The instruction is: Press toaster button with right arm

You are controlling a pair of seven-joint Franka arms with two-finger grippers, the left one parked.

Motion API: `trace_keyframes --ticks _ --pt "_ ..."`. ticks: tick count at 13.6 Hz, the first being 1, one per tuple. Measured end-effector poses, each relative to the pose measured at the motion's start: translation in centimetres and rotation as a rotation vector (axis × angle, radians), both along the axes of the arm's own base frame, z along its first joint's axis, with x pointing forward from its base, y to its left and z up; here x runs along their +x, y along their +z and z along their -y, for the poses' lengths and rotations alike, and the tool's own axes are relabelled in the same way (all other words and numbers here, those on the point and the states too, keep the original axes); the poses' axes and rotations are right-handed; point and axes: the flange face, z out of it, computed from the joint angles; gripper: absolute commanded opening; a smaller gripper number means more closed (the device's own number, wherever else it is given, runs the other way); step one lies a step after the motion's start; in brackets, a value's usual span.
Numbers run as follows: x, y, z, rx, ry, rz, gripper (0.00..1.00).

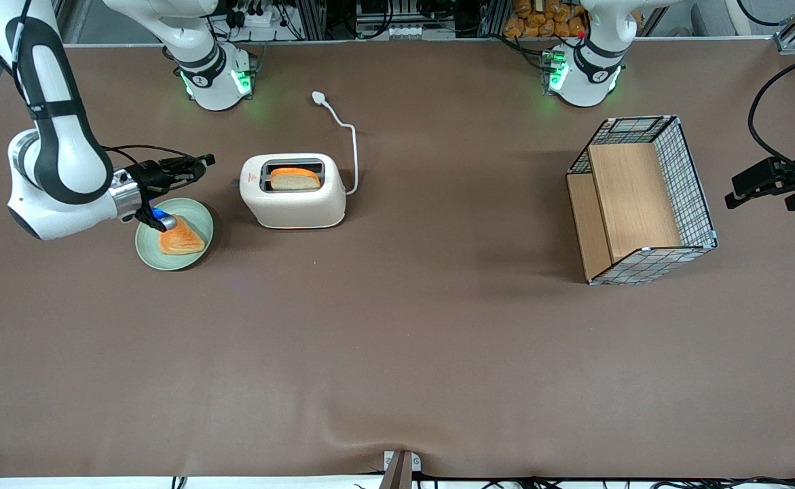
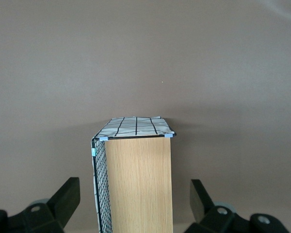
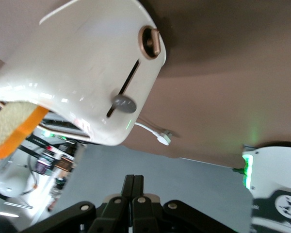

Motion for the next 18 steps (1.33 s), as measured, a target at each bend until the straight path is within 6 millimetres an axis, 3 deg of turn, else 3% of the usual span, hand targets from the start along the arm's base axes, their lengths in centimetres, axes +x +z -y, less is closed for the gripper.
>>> trace_keyframes --ticks 5,9,16,18 --pt "-1.0 -2.3 3.3 0.049 -0.173 -0.032 0.03" --pt "-2.2 -7.1 5.7 0.125 -0.287 -0.117 0.03" --pt "-1.6 -6.7 4.1 0.198 -0.318 -0.130 0.03" --pt "-1.1 -6.4 2.9 0.201 -0.294 -0.123 0.03"
